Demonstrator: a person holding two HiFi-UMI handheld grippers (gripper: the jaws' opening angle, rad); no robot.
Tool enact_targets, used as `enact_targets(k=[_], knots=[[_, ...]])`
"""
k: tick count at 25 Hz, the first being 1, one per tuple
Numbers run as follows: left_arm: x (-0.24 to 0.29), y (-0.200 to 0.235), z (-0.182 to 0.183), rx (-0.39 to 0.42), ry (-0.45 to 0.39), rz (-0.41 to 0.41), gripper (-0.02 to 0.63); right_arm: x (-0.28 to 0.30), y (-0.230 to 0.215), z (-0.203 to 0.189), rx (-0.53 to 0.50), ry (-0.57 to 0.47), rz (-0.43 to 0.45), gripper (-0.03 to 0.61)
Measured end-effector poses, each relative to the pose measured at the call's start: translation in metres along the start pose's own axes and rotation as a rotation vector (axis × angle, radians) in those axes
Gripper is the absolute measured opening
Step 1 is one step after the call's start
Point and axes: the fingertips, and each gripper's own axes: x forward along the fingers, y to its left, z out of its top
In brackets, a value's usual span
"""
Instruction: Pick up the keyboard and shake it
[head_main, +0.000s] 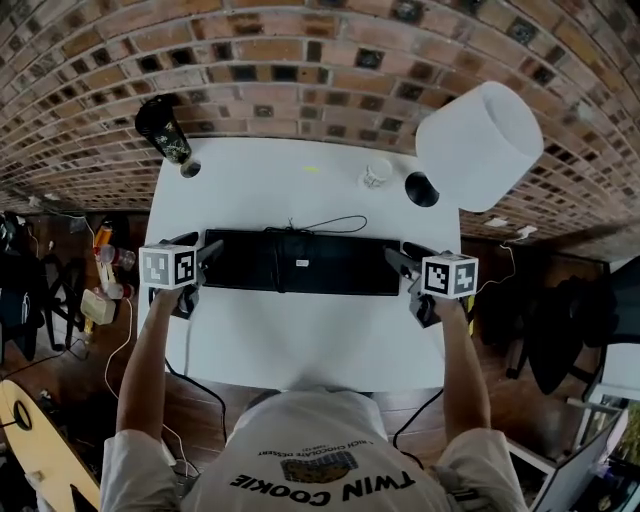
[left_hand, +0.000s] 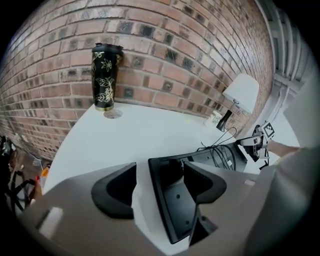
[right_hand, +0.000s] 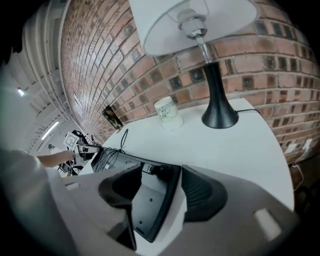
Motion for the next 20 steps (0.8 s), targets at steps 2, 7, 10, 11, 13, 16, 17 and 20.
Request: enact_targets(k=[2, 7, 10, 11, 13, 16, 17, 20], knots=[[0.004, -0.001, -0.001, -0.007, 0.013, -0.043, 0.321, 0.006, -0.004, -0.001, 0.008, 0.020, 0.024, 0.242], [0.012, -0.008, -0.005, -0.016, 0.055, -0.142, 0.350, 0.015, -0.011, -0.006, 0.036, 0.086, 0.054, 0.252], [0.013, -0.009, -0.005, -0.007, 0.083, -0.159, 0.350, 0.015, -0.012, -0.006, 0.042, 0.122, 0.063, 0.252], [0.014, -0.009, -0.005, -0.002, 0.093, -0.162, 0.348, 0.015, -0.012, -0.006, 0.042, 0.136, 0.065, 0.252], [0.015, -0.010, -0.005, 0.007, 0.113, -0.164, 0.348, 0.015, -0.010, -0.006, 0.045, 0.165, 0.072, 0.252], [0.017, -0.014, -0.005, 0.020, 0.140, -0.167, 0.342, 0.021, -0.002, -0.006, 0.043, 0.201, 0.072, 0.251], [0.018, -0.015, -0.005, 0.020, 0.147, -0.166, 0.331, 0.023, -0.001, -0.007, 0.034, 0.211, 0.066, 0.250], [0.021, -0.018, -0.005, 0.015, 0.148, -0.161, 0.337, 0.023, -0.004, -0.007, 0.030, 0.222, 0.060, 0.250]])
